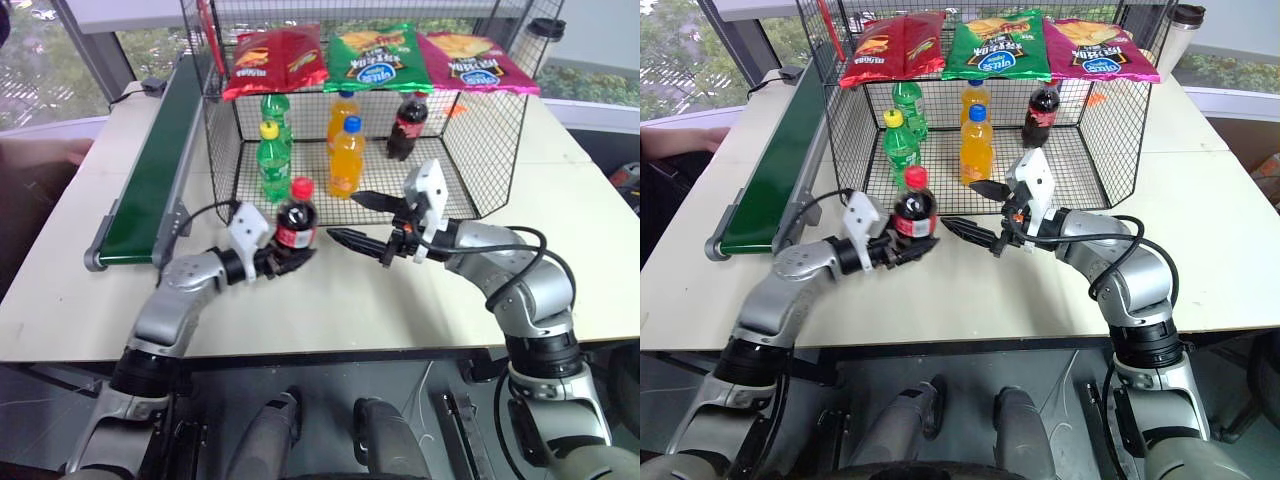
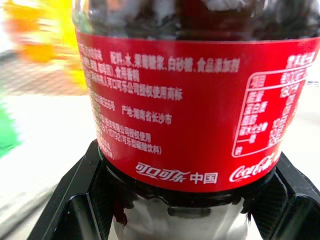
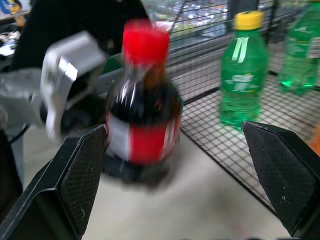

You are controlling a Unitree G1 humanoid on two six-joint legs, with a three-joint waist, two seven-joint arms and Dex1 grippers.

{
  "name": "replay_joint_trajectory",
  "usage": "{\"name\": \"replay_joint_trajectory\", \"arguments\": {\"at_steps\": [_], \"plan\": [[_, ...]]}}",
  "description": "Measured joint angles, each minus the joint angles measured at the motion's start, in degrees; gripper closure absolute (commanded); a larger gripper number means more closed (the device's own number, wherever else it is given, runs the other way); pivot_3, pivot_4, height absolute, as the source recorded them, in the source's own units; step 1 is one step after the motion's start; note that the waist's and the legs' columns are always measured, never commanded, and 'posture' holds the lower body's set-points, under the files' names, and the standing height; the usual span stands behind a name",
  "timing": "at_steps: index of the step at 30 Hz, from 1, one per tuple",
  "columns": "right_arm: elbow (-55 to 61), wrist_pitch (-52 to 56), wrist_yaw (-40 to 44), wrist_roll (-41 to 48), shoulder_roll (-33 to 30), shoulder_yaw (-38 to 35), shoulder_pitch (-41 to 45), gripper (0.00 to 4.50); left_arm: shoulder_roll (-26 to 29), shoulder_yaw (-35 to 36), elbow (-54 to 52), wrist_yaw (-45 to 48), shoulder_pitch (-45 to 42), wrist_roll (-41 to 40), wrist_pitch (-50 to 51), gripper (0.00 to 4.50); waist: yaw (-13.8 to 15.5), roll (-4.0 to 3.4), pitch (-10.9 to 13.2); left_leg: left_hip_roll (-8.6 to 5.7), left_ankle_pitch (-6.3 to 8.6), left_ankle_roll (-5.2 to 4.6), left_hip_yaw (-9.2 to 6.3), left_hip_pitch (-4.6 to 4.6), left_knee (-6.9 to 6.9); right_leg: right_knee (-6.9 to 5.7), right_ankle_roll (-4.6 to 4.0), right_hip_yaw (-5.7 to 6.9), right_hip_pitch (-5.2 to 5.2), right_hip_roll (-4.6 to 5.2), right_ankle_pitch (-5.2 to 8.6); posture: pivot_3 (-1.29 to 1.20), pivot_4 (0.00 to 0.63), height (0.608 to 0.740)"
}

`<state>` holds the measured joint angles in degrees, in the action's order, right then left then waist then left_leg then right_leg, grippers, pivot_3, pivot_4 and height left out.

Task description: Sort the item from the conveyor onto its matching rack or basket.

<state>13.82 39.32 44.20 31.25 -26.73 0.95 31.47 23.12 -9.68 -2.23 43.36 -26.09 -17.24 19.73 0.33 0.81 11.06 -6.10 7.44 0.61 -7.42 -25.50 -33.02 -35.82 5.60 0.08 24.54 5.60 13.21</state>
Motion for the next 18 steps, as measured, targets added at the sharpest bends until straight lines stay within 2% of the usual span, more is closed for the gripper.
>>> {"name": "replay_joint_trajectory", "arguments": {"at_steps": [5,11,18], "plan": [[0.81,1.22,-0.67,1.51,-0.03,-0.42,0.51,0.00,-2.47,-0.90,0.68,1.35,-3.40,1.39,-2.97,1.65,-0.28,-0.01,0.00,0.00,-0.01,-0.01,0.02,0.04,-0.01,-0.04,0.00,0.00,-0.03,0.00,0.00,0.00,0.150,0.738],[1.39,1.97,-1.57,2.11,-0.05,-0.42,1.17,0.00,-5.87,-3.65,4.08,2.88,-3.64,3.36,-4.88,1.65,-0.02,-0.01,0.00,-0.05,-0.04,-0.06,0.03,0.02,-0.08,-0.03,0.01,0.00,-0.06,-0.02,0.00,0.00,0.150,0.738],[1.93,2.67,-2.06,3.30,-0.16,-0.81,2.12,0.00,-7.31,-5.15,4.83,4.07,-3.72,4.76,-6.24,1.65,0.01,-0.01,0.00,-0.05,-0.06,-0.10,0.03,0.03,-0.08,-0.04,0.01,0.00,-0.06,-0.02,0.00,0.00,0.150,0.738]]}}
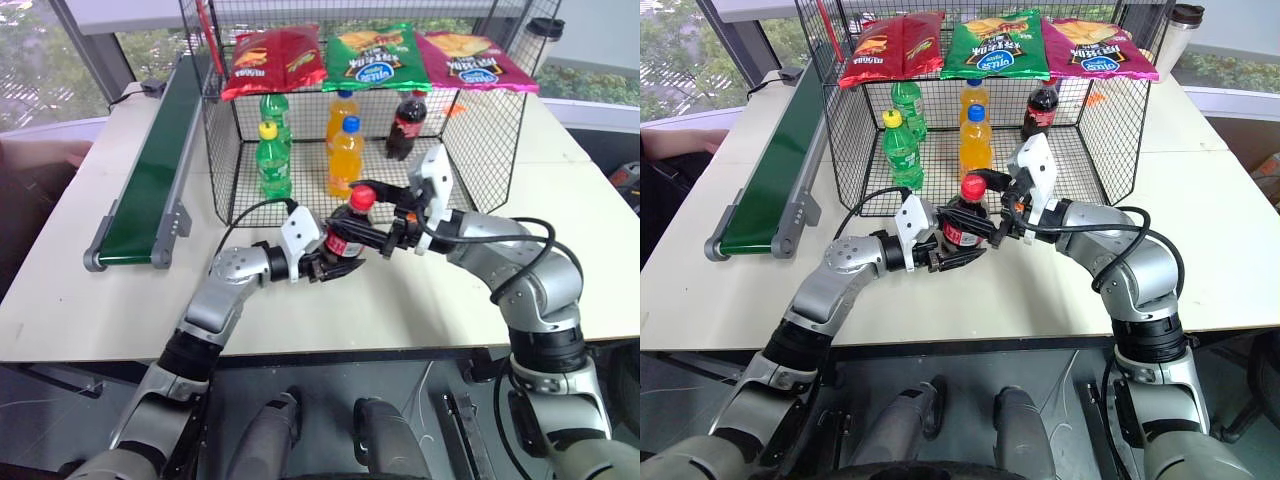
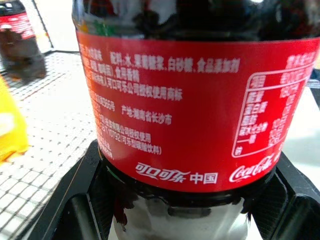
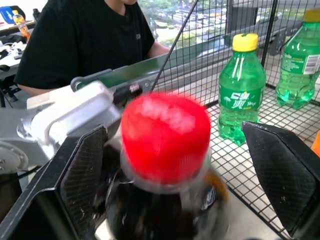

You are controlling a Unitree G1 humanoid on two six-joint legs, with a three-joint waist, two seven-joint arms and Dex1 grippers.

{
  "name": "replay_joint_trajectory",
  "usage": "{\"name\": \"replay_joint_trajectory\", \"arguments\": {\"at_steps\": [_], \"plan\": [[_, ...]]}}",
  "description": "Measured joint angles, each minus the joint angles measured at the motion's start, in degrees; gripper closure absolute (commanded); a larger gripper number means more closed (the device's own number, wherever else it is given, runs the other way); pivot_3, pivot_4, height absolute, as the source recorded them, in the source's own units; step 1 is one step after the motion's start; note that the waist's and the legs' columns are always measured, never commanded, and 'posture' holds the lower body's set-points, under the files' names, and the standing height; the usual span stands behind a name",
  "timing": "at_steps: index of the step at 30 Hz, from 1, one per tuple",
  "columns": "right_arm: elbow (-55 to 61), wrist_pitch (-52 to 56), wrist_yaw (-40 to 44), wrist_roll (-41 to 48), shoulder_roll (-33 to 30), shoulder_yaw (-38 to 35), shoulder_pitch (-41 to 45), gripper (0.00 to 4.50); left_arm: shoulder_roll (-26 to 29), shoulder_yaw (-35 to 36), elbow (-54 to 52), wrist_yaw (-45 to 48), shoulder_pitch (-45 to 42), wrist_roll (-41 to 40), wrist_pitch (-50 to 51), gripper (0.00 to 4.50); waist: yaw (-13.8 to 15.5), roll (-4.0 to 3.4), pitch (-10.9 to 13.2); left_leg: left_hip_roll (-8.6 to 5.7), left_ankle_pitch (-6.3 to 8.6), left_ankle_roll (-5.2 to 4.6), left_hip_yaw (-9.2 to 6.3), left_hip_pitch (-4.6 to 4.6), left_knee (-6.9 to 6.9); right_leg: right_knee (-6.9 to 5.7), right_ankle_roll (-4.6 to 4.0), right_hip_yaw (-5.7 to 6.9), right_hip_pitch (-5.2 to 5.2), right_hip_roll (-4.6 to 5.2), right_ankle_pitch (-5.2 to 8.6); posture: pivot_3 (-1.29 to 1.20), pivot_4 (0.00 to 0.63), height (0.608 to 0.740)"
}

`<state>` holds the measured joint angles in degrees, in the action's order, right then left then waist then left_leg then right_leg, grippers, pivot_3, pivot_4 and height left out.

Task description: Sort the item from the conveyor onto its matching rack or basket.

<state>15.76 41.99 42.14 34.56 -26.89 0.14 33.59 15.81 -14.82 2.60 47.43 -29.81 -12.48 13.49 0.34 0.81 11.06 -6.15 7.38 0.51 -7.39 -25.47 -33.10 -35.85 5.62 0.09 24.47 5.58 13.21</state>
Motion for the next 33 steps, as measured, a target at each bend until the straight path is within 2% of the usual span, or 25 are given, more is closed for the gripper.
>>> {"name": "replay_joint_trajectory", "arguments": {"at_steps": [3,4,5,6,7,8,10,11,18,20,22,33], "plan": [[0.00,0.16,-0.12,0.24,-0.06,0.00,0.00,0.00,-0.38,-0.04,0.06,0.06,0.00,0.54,-0.36,1.65,-0.02,0.00,0.00,0.00,-0.01,-0.01,0.00,0.00,0.00,-0.01,0.00,0.00,0.00,-0.01,0.00,0.00,0.150,0.738],[0.00,0.17,-0.14,0.35,-0.06,0.00,0.00,0.54,-0.52,-0.04,0.06,0.05,0.00,0.62,-0.37,1.65,-0.01,0.00,0.00,0.00,-0.01,-0.01,0.00,0.00,0.00,-0.01,0.01,0.00,0.00,0.00,0.00,0.00,0.150,0.738],[0.00,0.18,-0.17,0.49,-0.06,0.00,0.00,0.77,-0.69,-0.04,0.06,0.05,0.00,0.67,-0.39,1.65,-0.01,0.00,0.00,0.00,-0.01,-0.02,0.00,0.00,0.00,-0.01,0.01,0.00,0.00,0.00,0.00,0.00,0.150,0.738],[0.00,0.18,-0.19,0.50,-0.06,0.00,0.01,1.18,-0.80,-0.04,0.07,0.02,0.00,0.68,-0.42,1.65,0.00,0.00,0.00,0.00,-0.01,-0.02,0.00,0.00,0.00,-0.01,0.01,0.00,0.00,0.00,0.00,0.00,0.150,0.738],[0.00,0.12,-0.11,0.57,-0.05,0.05,0.06,1.79,-0.98,-0.03,0.18,-0.08,0.00,0.74,-0.42,1.65,0.01,0.00,0.00,0.00,-0.01,-0.02,0.00,0.00,-0.01,-0.01,0.01,0.00,0.00,0.00,0.00,0.00,0.150,0.738],[0.01,-0.10,-0.10,0.62,0.03,0.06,0.17,2.14,-1.08,-0.02,0.48,-0.17,-0.01,0.85,-0.42,1.65,0.01,0.00,0.00,0.00,-0.01,-0.02,0.00,0.00,-0.01,-0.01,0.01,0.00,0.00,-0.01,-0.01,0.00,0.150,0.738],[0.04,-0.39,-0.08,0.53,0.00,0.11,0.60,3.18,-1.19,-0.03,1.31,-0.19,0.00,0.92,-0.41,1.65,-0.01,0.00,0.00,0.00,-0.01,-0.02,0.00,0.00,-0.02,-0.02,0.01,0.01,0.00,-0.02,-0.01,0.00,0.150,0.738],[0.03,-0.53,-0.06,0.54,0.00,0.08,0.60,3.28,-1.35,-0.01,1.33,-0.28,0.00,0.91,-0.41,1.65,0.00,0.00,0.00,0.00,-0.01,-0.02,0.00,0.01,-0.02,-0.02,0.01,0.01,0.00,-0.02,-0.01,0.00,0.150,0.738],[0.01,-0.67,0.11,0.55,-0.07,0.07,0.62,3.28,-1.58,0.03,1.33,-0.69,-0.01,0.91,-0.41,1.65,0.00,0.00,0.00,0.00,-0.02,-0.04,0.00,0.01,-0.03,-0.03,0.02,0.01,-0.01,-0.01,-0.01,0.00,0.150,0.738],[0.00,-0.66,-0.18,0.54,-0.08,0.06,0.68,3.28,-1.68,0.09,1.39,-0.74,-0.01,0.85,-0.40,0.64,0.00,0.00,0.00,0.00,-0.02,-0.04,0.00,0.01,-0.03,-0.03,0.02,0.01,-0.01,-0.02,-0.01,0.00,0.150,0.738],[-0.32,-0.29,-0.56,0.46,-0.18,0.07,0.71,3.28,-1.90,0.42,1.41,-0.68,-0.29,0.56,-0.50,0.05,0.00,0.00,0.00,0.00,-0.02,-0.04,0.00,0.01,-0.03,-0.04,0.02,0.01,-0.01,-0.02,-0.01,0.00,0.150,0.738],[-1.91,0.24,-3.30,0.16,-0.19,-0.04,1.13,3.28,0.74,1.09,-2.55,-1.32,1.26,0.59,1.25,0.05,-0.22,0.00,0.00,0.00,-0.03,-0.05,0.00,0.03,-0.03,-0.08,0.02,0.00,0.00,-0.02,-0.01,0.00,0.150,0.738]]}}
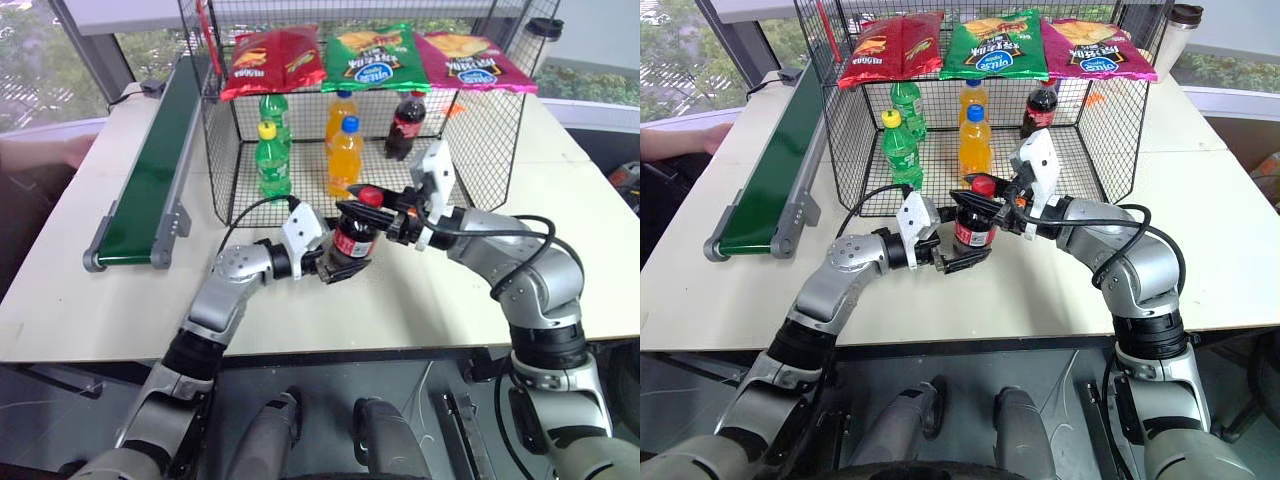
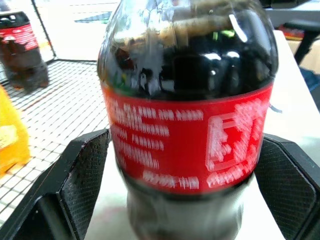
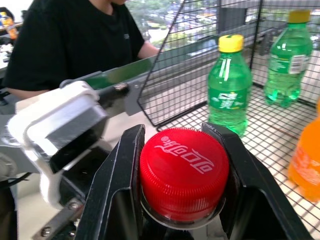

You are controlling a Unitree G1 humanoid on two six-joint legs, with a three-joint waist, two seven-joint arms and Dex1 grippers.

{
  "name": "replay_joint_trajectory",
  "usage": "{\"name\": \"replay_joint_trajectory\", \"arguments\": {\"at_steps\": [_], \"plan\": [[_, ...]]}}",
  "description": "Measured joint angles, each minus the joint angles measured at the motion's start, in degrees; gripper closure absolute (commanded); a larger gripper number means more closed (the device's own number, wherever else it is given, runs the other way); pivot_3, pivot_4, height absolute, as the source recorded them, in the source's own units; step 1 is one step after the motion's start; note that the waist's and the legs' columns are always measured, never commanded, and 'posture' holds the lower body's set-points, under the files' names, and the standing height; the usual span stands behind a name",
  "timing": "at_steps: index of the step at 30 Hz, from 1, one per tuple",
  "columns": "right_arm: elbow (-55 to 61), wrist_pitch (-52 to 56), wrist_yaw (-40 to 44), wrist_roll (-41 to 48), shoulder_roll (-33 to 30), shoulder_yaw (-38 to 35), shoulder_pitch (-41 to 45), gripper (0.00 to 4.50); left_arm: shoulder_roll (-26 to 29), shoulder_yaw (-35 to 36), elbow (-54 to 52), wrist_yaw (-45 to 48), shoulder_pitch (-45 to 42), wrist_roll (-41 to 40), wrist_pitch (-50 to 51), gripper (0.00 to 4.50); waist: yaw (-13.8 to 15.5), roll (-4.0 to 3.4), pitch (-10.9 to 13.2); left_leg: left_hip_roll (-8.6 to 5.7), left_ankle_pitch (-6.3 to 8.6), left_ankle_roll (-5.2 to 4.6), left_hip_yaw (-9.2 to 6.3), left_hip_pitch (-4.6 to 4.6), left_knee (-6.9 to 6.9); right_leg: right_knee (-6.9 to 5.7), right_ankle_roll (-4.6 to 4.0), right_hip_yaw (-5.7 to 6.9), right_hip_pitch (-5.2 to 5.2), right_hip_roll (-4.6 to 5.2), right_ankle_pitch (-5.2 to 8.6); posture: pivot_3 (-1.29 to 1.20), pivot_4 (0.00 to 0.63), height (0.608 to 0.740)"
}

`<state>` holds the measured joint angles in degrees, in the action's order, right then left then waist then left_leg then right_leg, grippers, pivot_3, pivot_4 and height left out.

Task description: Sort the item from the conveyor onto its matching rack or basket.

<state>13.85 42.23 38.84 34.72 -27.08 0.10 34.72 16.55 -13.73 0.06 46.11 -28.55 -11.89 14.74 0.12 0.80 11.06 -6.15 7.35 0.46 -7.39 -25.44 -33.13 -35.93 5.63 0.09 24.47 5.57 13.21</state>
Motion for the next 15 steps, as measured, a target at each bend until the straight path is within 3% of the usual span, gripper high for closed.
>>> {"name": "replay_joint_trajectory", "arguments": {"at_steps": [6,15], "plan": [[-3.69,-0.73,-3.42,-2.25,0.00,-1.58,2.81,3.28,1.85,3.79,-7.50,-2.82,4.99,-1.90,4.16,0.05,0.01,0.00,0.00,0.00,0.01,0.01,0.00,0.00,-0.01,-0.03,-0.01,0.00,0.01,0.00,0.01,0.00,0.150,0.738],[-17.49,-7.47,-11.63,-9.80,1.46,-4.33,8.35,3.28,-2.75,11.15,-14.36,-13.12,5.62,-6.51,9.24,0.05,0.41,-0.01,0.00,-0.02,-0.01,0.00,0.05,0.00,-0.03,-0.04,0.02,0.00,0.00,-0.02,-0.01,0.00,0.150,0.738]]}}
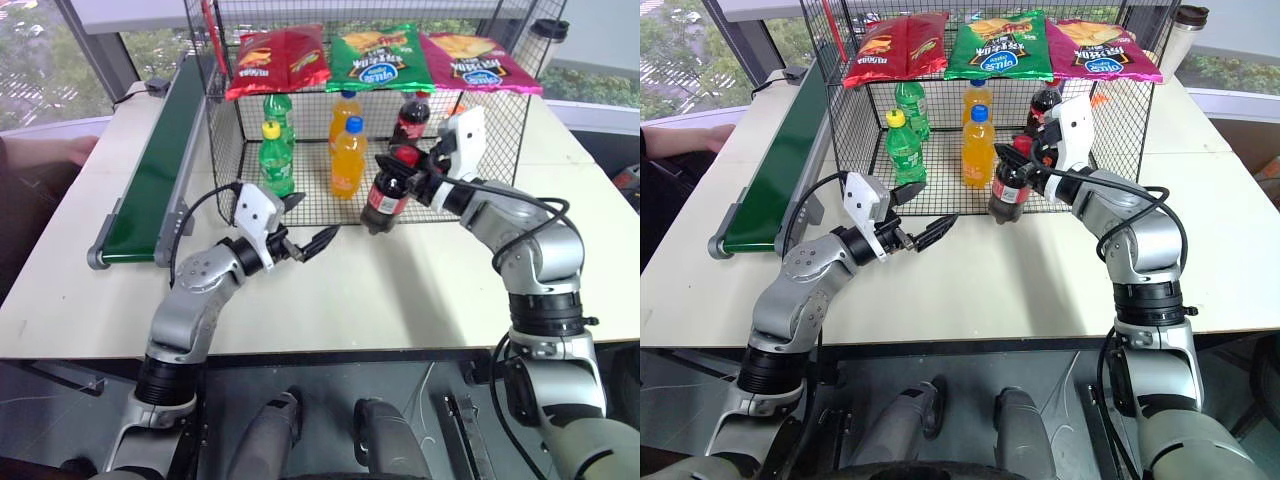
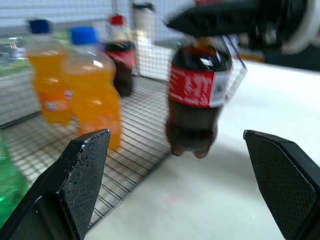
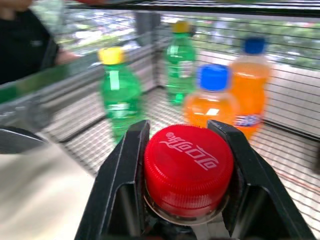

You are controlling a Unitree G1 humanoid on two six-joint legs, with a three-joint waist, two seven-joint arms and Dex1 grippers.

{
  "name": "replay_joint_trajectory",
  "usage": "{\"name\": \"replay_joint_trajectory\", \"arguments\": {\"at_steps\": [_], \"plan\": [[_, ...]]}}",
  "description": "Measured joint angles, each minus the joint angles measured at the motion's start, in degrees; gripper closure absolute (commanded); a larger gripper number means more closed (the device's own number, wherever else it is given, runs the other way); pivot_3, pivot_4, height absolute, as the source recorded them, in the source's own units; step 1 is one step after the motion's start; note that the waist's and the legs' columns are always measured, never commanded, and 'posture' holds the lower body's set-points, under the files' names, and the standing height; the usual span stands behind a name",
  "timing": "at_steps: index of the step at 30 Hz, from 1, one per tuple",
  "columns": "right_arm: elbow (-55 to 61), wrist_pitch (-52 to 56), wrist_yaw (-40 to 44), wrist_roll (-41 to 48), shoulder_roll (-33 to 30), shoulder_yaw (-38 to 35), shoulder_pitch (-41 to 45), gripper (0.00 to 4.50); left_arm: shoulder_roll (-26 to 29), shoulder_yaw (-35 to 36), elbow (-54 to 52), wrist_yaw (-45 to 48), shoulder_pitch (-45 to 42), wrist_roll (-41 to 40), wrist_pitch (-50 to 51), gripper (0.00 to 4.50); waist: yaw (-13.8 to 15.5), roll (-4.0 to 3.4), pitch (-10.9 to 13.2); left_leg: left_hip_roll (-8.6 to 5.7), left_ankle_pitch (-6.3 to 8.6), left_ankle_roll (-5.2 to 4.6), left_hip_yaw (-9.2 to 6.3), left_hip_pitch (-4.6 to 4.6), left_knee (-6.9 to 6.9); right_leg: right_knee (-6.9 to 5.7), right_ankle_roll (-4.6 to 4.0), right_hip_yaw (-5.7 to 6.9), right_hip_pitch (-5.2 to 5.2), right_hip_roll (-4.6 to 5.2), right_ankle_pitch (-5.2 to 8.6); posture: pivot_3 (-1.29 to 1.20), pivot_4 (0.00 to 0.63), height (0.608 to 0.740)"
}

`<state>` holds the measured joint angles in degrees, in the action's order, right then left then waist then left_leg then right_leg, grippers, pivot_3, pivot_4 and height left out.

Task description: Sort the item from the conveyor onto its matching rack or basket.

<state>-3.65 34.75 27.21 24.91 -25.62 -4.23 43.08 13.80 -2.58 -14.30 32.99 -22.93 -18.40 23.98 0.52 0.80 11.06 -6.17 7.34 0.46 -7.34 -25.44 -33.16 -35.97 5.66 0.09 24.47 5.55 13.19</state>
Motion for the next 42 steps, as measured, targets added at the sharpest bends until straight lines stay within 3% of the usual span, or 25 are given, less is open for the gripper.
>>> {"name": "replay_joint_trajectory", "arguments": {"at_steps": [12,25,31,32,42], "plan": [[-20.72,-14.14,-10.94,-9.01,2.60,-3.56,7.93,3.28,-3.51,-1.31,-1.15,-4.43,0.04,-0.24,-0.24,0.05,-0.34,-0.01,0.01,0.00,-0.02,-0.01,0.10,0.04,-0.01,-0.05,0.12,-0.05,0.00,-0.03,-0.08,0.00,0.150,0.738],[-38.99,-26.95,-10.96,-12.99,4.44,-4.02,13.97,3.28,-4.28,-2.89,0.68,-5.12,0.07,0.46,-2.05,0.05,-1.38,-0.02,0.01,0.01,-0.03,-0.02,0.10,0.07,0.00,-0.11,0.15,-0.07,0.00,-0.06,-0.09,0.00,0.150,0.738],[-41.83,-30.24,-9.43,-13.44,4.56,-4.16,14.09,0.36,-4.22,-2.92,0.71,-5.48,0.10,0.50,-2.42,0.00,-1.39,-0.02,0.01,0.01,-0.03,-0.02,0.10,0.08,-0.01,-0.11,0.15,-0.08,-0.01,-0.06,-0.10,0.00,0.150,0.738],[-41.83,-30.36,-9.30,-13.48,4.56,-4.16,14.09,0.06,-4.20,-2.91,0.71,-5.53,0.15,0.51,-2.44,0.00,-1.39,-0.03,0.01,0.01,-0.03,-0.02,0.10,0.09,-0.01,-0.12,0.15,-0.08,-0.01,-0.06,-0.09,0.00,0.150,0.738],[-38.71,-28.82,-7.60,-13.49,4.07,-4.22,13.72,0.06,-3.85,-2.92,0.72,-5.62,0.34,0.86,-3.04,0.00,-1.36,-0.03,0.01,0.01,-0.03,-0.01,0.10,0.10,-0.01,-0.13,0.15,-0.09,-0.01,-0.06,-0.09,0.00,0.150,0.738]]}}
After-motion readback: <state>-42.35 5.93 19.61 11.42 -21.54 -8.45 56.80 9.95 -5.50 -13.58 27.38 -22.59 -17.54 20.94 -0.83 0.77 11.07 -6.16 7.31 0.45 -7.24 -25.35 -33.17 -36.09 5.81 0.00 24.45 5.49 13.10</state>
